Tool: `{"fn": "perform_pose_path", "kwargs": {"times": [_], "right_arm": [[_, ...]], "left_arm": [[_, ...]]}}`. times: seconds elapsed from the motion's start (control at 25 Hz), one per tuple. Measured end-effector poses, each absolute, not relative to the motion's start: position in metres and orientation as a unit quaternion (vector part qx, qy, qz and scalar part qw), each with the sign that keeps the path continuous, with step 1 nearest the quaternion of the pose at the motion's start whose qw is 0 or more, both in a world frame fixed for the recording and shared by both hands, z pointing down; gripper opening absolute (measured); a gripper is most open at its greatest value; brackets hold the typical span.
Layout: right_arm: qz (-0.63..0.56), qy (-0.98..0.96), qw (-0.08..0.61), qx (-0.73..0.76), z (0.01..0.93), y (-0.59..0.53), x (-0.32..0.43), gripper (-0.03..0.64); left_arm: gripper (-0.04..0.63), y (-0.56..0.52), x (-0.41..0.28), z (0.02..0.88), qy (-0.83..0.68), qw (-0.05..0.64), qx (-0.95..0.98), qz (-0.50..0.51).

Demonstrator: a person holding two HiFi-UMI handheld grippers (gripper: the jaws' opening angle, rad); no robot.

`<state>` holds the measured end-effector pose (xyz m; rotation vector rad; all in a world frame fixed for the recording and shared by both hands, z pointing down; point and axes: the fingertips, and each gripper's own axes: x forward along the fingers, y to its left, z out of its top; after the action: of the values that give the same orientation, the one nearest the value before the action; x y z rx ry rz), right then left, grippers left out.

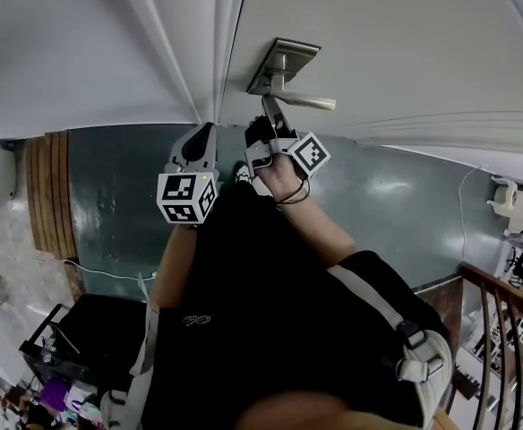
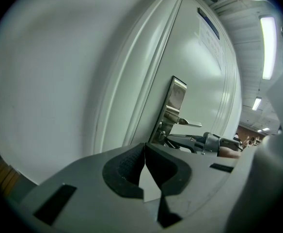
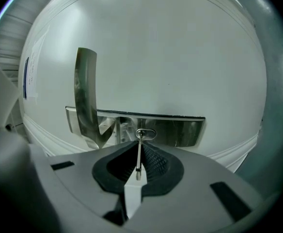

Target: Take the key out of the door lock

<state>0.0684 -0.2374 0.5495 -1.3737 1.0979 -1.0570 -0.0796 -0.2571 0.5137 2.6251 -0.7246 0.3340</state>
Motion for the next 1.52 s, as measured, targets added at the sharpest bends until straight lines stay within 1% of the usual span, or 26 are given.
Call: {"fn": "perform_pose_path", "kwargs": {"times": [0.68, 1.2, 1.4, 1.52], "right_arm": [[-0.436, 0.458, 0.508, -0.585, 0.558, -0.219, 0.056, 0.029], [-0.427, 0.444, 0.503, -0.606, 0.555, -0.175, 0.017, 0.029], [-0.429, 0.467, 0.455, -0.625, 0.557, -0.153, 0.001, 0.029], [-0.426, 0.492, 0.415, -0.635, 0.554, -0.139, -0.001, 0.031]], "left_arm": [[0.023, -0.243, -0.099, 0.526, -0.256, 0.205, 0.936, 0.124], [0.023, -0.215, -0.123, 0.538, -0.217, 0.218, 0.941, 0.143], [0.023, -0.202, -0.13, 0.543, -0.212, 0.221, 0.94, 0.151], [0.023, -0.191, -0.123, 0.545, -0.208, 0.22, 0.94, 0.158]]}}
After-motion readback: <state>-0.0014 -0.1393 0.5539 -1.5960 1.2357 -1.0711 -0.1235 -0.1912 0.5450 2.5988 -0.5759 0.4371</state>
